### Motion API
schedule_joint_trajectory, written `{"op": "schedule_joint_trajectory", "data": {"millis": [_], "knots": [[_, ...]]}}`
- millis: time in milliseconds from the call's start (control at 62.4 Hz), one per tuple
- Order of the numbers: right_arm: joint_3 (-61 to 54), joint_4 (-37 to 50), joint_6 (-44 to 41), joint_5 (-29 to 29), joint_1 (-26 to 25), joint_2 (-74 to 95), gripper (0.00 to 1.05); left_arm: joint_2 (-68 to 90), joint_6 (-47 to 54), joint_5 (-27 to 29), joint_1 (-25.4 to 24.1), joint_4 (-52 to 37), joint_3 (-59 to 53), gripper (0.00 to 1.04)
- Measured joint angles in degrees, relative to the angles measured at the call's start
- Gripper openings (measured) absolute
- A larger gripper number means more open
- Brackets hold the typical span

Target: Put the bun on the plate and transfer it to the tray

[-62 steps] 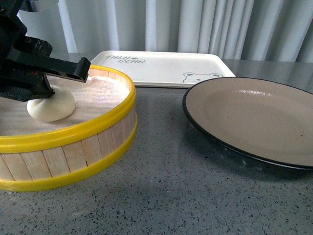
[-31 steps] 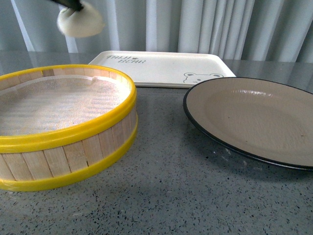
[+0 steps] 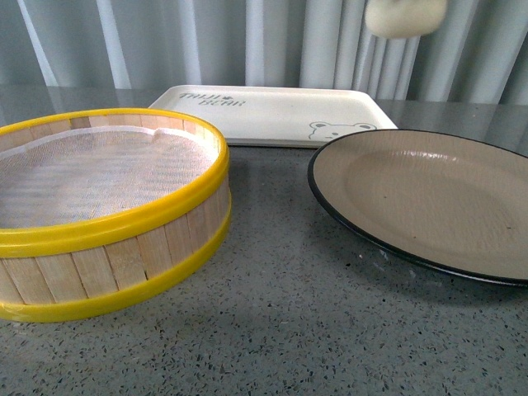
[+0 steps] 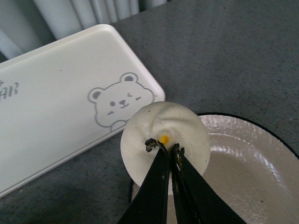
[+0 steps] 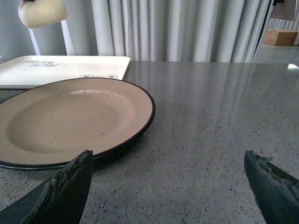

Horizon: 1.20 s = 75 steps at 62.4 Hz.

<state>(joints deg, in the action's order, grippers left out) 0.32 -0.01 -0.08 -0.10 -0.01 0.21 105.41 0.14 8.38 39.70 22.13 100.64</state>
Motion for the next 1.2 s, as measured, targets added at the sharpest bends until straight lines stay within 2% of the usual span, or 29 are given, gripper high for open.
{"op": "schedule_joint_trajectory", "data": {"millis": [209, 674, 1203], "knots": [[0.0, 0.0, 0.0, 0.0, 0.0, 0.0, 0.96, 0.8, 0.4, -1.5, 2.1, 0.0, -2.4, 0.04], [0.0, 0.0, 0.0, 0.0, 0.0, 0.0, 0.96, -4.2, 4.2, -2.6, 0.3, 1.5, -12.3, 0.04], [0.0, 0.0, 0.0, 0.0, 0.0, 0.0, 0.96, -2.4, 4.3, -1.2, 5.0, 0.3, -15.1, 0.04]]}}
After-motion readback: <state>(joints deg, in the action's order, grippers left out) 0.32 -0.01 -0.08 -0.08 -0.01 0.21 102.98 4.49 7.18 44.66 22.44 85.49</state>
